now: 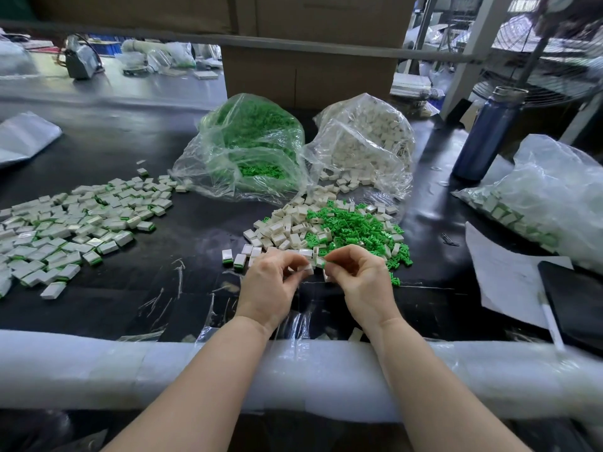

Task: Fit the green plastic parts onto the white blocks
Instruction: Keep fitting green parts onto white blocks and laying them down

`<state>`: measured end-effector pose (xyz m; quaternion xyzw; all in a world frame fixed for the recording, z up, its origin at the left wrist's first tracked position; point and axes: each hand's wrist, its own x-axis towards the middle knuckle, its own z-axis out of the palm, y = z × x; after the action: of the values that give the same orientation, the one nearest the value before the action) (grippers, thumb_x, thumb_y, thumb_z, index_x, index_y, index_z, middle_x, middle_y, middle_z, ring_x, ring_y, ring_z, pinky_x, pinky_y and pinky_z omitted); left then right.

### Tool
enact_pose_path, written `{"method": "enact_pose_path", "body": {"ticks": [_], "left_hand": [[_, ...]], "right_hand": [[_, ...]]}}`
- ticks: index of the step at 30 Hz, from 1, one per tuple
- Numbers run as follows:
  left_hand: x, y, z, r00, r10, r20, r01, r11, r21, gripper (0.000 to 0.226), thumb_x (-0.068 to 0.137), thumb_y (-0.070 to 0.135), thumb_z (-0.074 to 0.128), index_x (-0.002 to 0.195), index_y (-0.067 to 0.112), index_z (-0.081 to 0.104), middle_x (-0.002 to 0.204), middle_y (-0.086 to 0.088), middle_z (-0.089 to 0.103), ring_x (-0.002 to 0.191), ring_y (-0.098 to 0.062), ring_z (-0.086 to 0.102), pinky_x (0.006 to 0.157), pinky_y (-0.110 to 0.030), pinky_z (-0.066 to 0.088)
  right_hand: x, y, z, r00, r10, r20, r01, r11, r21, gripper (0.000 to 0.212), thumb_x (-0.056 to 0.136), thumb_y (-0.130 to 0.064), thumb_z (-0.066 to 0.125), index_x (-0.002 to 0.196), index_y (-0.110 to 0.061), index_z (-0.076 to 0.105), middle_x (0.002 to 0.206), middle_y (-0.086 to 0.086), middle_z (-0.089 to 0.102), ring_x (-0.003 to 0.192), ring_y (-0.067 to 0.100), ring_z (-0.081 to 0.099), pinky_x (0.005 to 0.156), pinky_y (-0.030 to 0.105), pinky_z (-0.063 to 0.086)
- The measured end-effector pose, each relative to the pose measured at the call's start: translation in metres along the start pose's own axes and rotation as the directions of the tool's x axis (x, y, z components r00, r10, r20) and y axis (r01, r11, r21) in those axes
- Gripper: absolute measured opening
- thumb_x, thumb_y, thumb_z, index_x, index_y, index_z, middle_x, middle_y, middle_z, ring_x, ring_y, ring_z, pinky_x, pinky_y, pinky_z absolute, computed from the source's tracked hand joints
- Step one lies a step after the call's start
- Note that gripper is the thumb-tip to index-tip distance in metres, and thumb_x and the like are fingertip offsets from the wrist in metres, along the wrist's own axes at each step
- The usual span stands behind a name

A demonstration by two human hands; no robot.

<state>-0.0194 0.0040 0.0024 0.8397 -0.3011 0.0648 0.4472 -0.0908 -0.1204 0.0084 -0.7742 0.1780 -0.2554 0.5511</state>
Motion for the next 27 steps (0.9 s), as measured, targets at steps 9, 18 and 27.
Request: {"method": "enact_pose_path", "body": {"ticks": [9, 18, 27], "left_hand": [[-0.0012, 0.0015, -0.0013, 0.981, -0.054, 0.187, 0.099, 0.967, -0.237, 0.020, 0.081, 0.014, 0.070, 0.079, 0.032, 0.061, 0.080, 0.000, 0.068, 0.074, -0.009, 0.062, 0.074, -0.014, 0.050], [-0.0016, 0.0038, -0.0045, 0.969, -0.097, 0.228, 0.167, 0.937, -0.307, 0.014, 0.081, 0.008, 0.068, 0.081, 0.021, 0.065, 0.077, 0.004, 0.066, 0.073, -0.006, 0.061, 0.074, -0.013, 0.049], [-0.0008, 0.0057, -0.0040, 0.969, -0.110, 0.220, 0.187, 0.910, -0.370, 0.012, 0.081, 0.001, 0.066, 0.086, 0.012, 0.071, 0.079, 0.003, 0.067, 0.075, -0.003, 0.061, 0.077, -0.008, 0.046]], "right_hand": [[-0.0003, -0.0028, -0.0015, 0.997, 0.034, 0.073, -0.045, 0.988, 0.148, 0.017, 0.081, 0.003, 0.066, 0.076, -0.013, 0.065, 0.069, 0.002, 0.064, 0.065, 0.012, 0.059, 0.065, 0.026, 0.054], [-0.0005, -0.0010, -0.0002, 0.992, 0.013, 0.122, -0.024, 0.996, 0.089, 0.025, 0.079, 0.004, 0.068, 0.070, -0.020, 0.065, 0.069, -0.002, 0.065, 0.067, 0.008, 0.061, 0.067, 0.023, 0.054], [-0.0001, 0.0002, -0.0014, 0.989, 0.014, 0.150, -0.026, 0.996, 0.080, 0.024, 0.079, 0.005, 0.066, 0.073, -0.018, 0.066, 0.068, 0.006, 0.064, 0.060, 0.008, 0.056, 0.059, 0.019, 0.048]]}}
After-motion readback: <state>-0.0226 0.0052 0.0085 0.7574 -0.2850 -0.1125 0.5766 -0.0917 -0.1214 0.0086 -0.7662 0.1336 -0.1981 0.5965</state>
